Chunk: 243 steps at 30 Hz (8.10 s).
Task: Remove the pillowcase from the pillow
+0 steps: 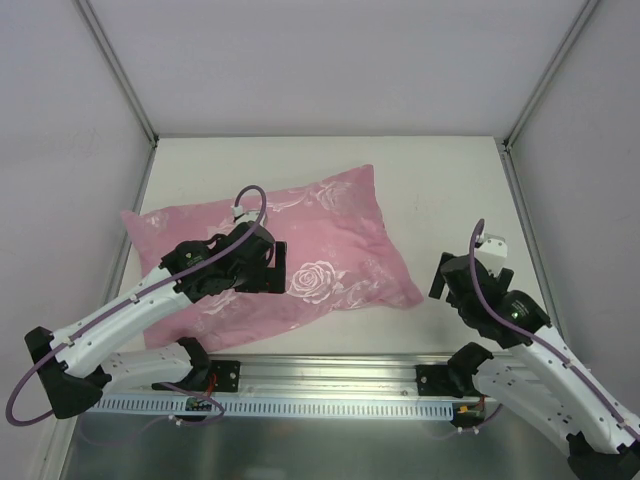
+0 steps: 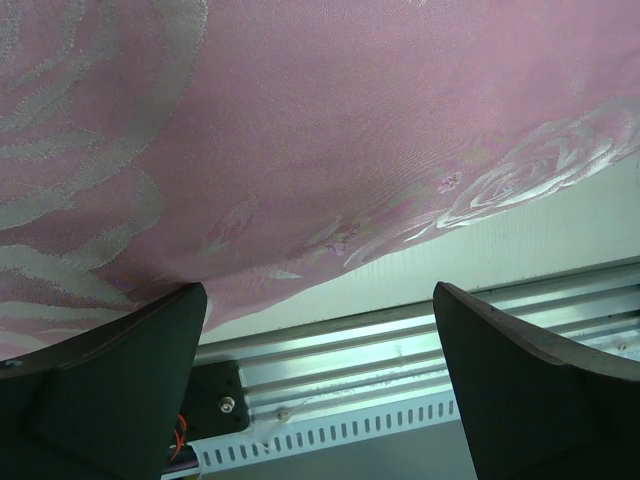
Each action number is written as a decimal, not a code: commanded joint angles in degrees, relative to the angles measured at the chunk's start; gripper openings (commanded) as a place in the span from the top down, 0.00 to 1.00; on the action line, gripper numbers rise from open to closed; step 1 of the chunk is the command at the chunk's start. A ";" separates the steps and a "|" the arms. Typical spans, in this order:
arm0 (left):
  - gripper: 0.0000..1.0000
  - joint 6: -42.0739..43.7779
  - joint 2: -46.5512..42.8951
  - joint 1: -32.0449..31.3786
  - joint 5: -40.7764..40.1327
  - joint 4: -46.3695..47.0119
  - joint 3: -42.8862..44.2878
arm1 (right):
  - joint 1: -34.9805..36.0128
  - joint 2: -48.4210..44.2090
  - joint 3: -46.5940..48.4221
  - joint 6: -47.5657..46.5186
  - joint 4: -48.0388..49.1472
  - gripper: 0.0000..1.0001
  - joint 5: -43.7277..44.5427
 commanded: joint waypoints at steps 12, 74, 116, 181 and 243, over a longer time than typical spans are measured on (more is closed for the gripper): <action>0.02 -1.03 -1.25 -0.91 7.50 11.37 -4.30 | 0.12 -7.75 -4.53 -6.12 10.48 0.04 -11.14; 1.00 3.62 22.12 6.76 4.51 8.21 21.58 | 6.54 0.58 11.02 1.52 -1.90 0.99 0.96; 0.87 -3.15 -1.58 21.50 16.12 19.81 -24.79 | -18.51 11.49 8.92 -8.23 3.98 0.93 -21.36; 1.00 5.56 -17.58 40.31 -5.41 -10.07 48.53 | -16.22 0.41 55.00 -14.56 -10.08 0.99 -18.11; 1.00 10.56 5.20 22.02 9.35 3.73 3.26 | -15.26 32.42 12.80 -11.67 16.11 0.99 -33.73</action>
